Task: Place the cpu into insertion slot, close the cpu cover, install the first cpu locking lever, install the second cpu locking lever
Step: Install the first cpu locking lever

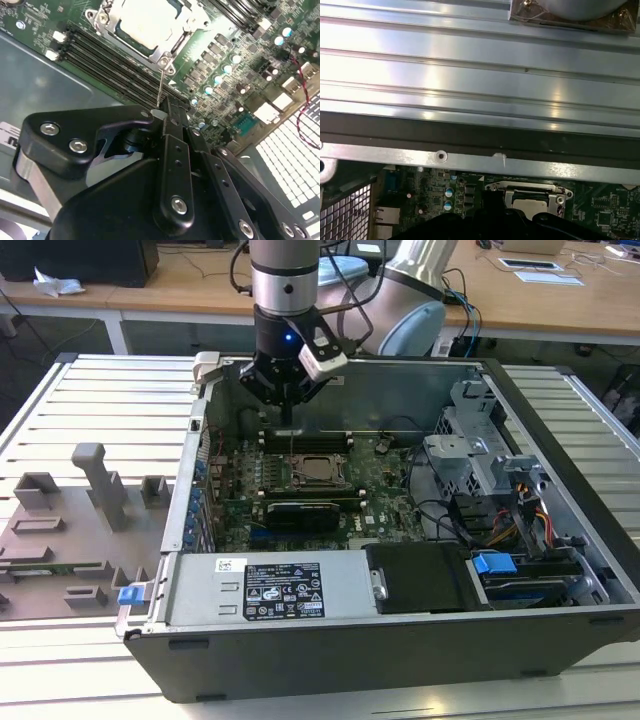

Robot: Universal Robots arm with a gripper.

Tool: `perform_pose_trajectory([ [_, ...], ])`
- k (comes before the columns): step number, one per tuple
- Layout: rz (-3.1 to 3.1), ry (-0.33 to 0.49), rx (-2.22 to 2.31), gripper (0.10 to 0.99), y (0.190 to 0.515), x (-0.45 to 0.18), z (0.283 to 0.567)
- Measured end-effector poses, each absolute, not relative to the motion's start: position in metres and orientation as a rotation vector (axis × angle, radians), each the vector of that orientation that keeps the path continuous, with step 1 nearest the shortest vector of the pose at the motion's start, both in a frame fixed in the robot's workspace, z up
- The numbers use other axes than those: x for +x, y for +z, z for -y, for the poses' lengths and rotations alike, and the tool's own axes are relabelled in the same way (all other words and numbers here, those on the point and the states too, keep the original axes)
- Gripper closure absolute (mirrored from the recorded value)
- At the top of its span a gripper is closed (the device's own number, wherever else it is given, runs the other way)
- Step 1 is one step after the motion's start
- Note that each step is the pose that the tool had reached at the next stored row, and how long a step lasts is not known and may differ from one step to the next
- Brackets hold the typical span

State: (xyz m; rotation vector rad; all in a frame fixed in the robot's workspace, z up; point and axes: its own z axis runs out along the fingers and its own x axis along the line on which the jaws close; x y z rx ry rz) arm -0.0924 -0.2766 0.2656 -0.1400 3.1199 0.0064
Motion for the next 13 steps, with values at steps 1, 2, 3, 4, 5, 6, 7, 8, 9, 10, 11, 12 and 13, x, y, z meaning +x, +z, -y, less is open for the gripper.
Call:
perform_pose_trajectory([
  [1,-3.12,0.006,-0.14,0.98,0.265,-0.09,0.277],
  [2,-3.12,0.006,-0.14,0.98,0.265,-0.088,0.277],
  [3,-3.12,0.006,-0.14,0.98,0.265,-0.086,0.277],
  [4,-3.12,0.006,-0.14,0.98,0.265,-0.083,0.277],
  [5,-3.12,0.007,-0.14,0.98,0.264,-0.082,0.277],
  [6,-3.12,0.007,-0.14,0.98,0.264,-0.081,0.277],
  [7,-3.12,0.006,-0.14,0.98,0.264,-0.081,0.277],
  [8,-3.12,0.006,-0.14,0.98,0.262,-0.081,0.277],
  [9,-3.12,0.006,-0.14,0.98,0.258,-0.081,0.277],
  [10,-3.12,0.006,-0.14,0.98,0.256,-0.081,0.277],
  [11,-3.12,0.006,-0.14,0.98,0.254,-0.081,0.277],
  [12,-3.121,0.006,-0.14,0.98,0.251,-0.081,0.277],
  [13,-3.12,0.006,-0.14,0.98,0.249,-0.081,0.277],
])
